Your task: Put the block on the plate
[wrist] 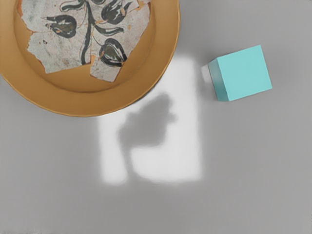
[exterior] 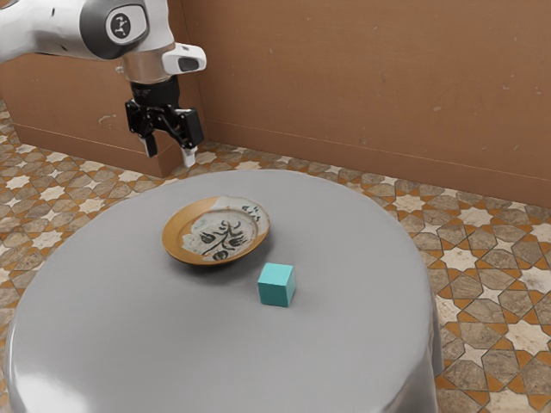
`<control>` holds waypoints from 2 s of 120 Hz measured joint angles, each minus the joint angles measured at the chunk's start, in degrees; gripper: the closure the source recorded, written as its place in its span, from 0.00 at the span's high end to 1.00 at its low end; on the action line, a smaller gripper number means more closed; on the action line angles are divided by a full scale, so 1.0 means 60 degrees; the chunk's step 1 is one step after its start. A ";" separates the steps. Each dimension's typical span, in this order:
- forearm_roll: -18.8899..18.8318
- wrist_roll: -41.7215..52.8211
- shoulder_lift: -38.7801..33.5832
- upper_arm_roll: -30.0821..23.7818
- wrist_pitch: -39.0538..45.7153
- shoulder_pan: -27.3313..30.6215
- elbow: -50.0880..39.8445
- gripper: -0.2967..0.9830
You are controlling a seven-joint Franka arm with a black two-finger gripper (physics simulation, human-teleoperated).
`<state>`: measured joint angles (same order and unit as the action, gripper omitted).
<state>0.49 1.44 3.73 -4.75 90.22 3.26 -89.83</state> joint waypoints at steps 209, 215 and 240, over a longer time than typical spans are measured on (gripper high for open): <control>0.2413 -1.4499 0.3606 0.2038 0.4477 -0.2982 -0.1143 0.77; 0.2536 -1.4696 0.3767 0.2386 0.4499 -0.3359 -0.1144 0.77; 0.2869 -1.5359 0.4180 0.2940 0.4552 -0.3980 -0.1145 0.77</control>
<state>17.71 -90.71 28.81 12.90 117.53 -20.62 -96.70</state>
